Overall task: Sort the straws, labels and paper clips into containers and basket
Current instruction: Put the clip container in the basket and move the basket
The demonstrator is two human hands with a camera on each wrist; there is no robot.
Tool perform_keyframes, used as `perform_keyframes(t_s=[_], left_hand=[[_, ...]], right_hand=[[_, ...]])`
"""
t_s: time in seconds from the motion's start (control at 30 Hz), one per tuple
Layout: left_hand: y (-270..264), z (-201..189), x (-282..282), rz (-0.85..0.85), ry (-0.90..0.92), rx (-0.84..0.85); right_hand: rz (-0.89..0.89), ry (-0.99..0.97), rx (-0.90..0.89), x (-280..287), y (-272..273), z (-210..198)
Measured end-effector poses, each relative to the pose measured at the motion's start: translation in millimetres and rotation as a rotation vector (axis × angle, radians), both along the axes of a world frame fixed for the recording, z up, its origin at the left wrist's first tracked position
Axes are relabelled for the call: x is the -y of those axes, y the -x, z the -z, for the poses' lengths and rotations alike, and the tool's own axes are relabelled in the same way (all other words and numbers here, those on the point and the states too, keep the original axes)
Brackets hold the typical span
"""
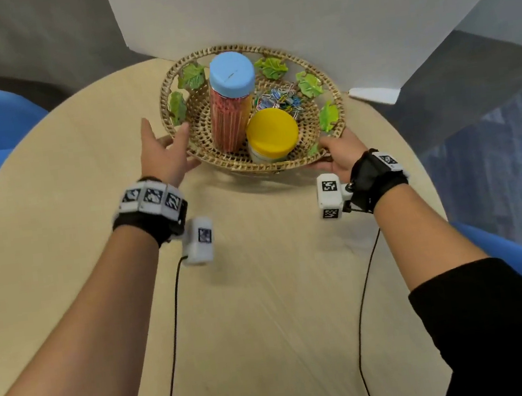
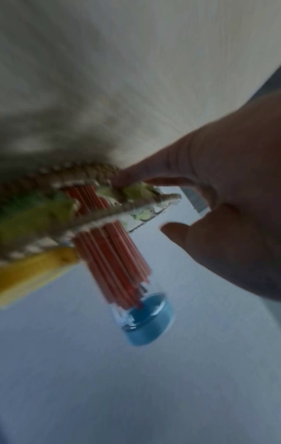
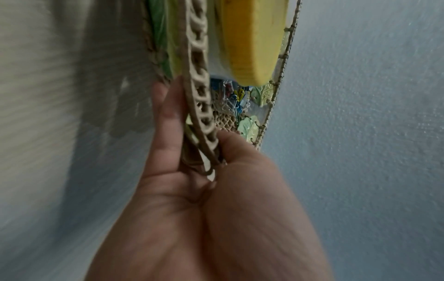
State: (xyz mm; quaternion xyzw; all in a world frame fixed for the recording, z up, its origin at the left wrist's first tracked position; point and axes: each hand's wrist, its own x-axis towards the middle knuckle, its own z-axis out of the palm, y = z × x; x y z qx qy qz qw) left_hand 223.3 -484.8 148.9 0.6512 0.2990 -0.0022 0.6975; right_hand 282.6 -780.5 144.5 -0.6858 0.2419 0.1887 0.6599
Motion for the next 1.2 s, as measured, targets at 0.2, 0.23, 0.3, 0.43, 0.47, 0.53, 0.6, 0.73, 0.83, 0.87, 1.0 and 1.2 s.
perform_keyframes(t_s=[0.2,0.23,0.3,0.43,0.47,0.53,0.6,0.73,0.83,0.87,1.0,1.2], left_hand=[[-20,-14,0,0.022,-0.016,-0.149],[-17,-15,-2,0.011,-0.004,-0.154],[-5,-17,-7,-0.014,0.020,-0.147],[26,-27,-29,-0.076,0.048,-0.085],[35,-31,-39,-0.100,0.045,-0.072],[53,-42,-62,-0.141,0.041,-0.061],[73,-55,-85,-0.168,0.032,-0.064],[124,-76,-130,-0.235,0.023,-0.094],[165,-85,-160,-0.287,0.027,-0.133],[179,-86,-168,-0.302,0.027,-0.147],[229,-83,-193,-0.322,0.045,-0.215],[286,-54,-208,-0.325,0.125,-0.310]], right_hand=[[-0.024,0.002,0.021,2,-6,-11],[-0.038,0.005,0.033,1,-6,-14],[-0.075,0.021,0.053,-4,-7,-21],[-0.168,0.087,0.117,-26,-8,-47],[-0.194,0.088,0.133,-36,-9,-54],[-0.249,0.097,0.145,-58,-10,-69],[-0.319,0.108,0.138,-82,-12,-81],[-0.480,0.108,0.112,-141,-3,-94],[-0.600,0.144,0.103,-183,5,-90],[-0.641,0.168,0.093,-196,8,-86],[-0.792,0.308,0.096,-236,3,-44],[-0.917,0.394,0.118,-278,12,-6]])
